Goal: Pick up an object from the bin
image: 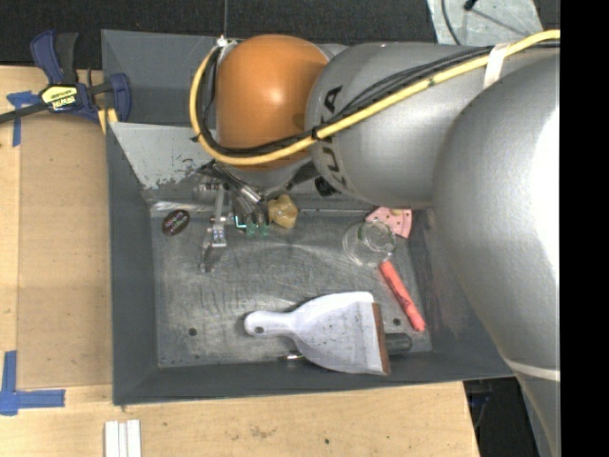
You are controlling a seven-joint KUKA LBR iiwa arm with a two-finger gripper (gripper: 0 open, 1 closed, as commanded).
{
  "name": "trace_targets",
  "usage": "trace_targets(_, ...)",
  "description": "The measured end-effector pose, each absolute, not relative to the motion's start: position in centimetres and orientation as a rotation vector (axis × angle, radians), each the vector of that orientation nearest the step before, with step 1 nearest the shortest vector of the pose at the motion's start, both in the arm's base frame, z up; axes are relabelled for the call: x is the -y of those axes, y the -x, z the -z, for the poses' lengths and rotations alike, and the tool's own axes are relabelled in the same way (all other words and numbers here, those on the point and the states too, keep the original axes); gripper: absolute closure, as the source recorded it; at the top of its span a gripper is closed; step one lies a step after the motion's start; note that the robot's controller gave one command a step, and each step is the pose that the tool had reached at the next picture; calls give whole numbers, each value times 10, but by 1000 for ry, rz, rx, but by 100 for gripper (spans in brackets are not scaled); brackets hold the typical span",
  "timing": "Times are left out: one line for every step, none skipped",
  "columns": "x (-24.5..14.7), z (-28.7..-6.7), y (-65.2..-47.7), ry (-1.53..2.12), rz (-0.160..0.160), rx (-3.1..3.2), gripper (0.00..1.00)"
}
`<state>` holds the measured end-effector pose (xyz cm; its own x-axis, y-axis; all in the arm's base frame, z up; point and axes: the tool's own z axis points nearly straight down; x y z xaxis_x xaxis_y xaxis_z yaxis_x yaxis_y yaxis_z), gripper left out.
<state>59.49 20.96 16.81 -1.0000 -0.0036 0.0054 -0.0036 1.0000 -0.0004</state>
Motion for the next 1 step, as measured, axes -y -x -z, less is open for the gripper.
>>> trace_targets(-209, -173, -597, 1, 2, 3144, 0)
